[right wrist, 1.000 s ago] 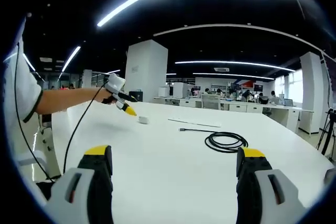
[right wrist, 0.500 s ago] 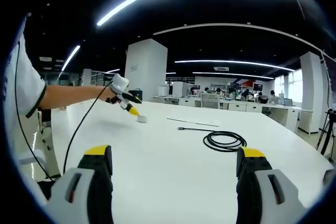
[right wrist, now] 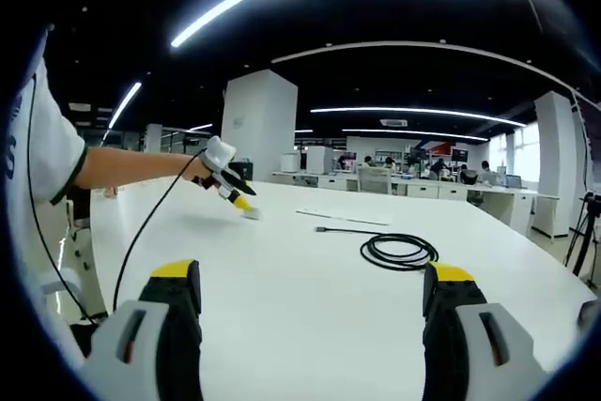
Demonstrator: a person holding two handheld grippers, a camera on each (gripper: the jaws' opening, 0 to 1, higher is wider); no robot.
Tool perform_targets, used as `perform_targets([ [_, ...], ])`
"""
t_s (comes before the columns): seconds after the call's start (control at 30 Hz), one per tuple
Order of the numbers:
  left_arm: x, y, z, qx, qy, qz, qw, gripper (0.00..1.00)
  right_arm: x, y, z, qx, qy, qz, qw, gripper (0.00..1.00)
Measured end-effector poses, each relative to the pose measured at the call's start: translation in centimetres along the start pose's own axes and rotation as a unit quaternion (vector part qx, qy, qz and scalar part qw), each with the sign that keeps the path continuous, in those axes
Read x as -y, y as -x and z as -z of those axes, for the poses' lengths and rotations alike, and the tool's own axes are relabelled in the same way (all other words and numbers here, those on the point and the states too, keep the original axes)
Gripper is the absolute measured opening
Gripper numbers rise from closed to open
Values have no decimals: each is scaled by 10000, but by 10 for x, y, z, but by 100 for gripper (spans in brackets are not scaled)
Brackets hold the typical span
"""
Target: Plug the desk Type‑C cable into the charger adapter.
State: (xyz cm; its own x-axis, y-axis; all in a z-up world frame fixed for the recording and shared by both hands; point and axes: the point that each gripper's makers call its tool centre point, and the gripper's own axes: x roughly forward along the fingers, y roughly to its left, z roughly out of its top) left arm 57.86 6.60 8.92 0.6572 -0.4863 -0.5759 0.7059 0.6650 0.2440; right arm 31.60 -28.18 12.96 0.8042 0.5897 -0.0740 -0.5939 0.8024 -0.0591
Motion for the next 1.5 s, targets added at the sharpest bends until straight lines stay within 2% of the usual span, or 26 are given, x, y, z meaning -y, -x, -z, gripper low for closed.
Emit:
perform_targets([
  [0.3,-1,-4,2,-211,-37,132,9997,41,5,4,0,7,-10,59,10000,100],
  [0.47,0,-6,3,-273,-65,197,9994,39,6,4,0,9,-6,66,10000,100],
  [0.57,4,-8,5,-331,-78,305,9990,37,6,4,0,6,-12,67,10000,100],
  [0.6,10,-9,8,-477,-133,469,9977,36,6,4,0,4,-3,68,10000,100],
  [0.63,9,-9,7,-551,-242,492,9970,36,5,4,-1,4,14,56,10000,100],
  [0.67,17,-8,5,-562,-220,549,9967,35,5,3,-2,4,24,50,10000,100],
  [0.83,18,-8,5,-599,-208,583,9963,31,4,3,-2,4,33,49,10000,100],
  [0.9,20,-8,10,-737,-251,654,9948,28,4,3,-3,4,38,49,10000,100],
  [1.27,23,-11,16,-966,-210,741,9923,25,0,1,-4,-12,76,16,10000,100],
  [1.5,24,-11,20,-1214,-258,842,9887,25,-5,-2,-5,-19,125,-47,9999,100],
])
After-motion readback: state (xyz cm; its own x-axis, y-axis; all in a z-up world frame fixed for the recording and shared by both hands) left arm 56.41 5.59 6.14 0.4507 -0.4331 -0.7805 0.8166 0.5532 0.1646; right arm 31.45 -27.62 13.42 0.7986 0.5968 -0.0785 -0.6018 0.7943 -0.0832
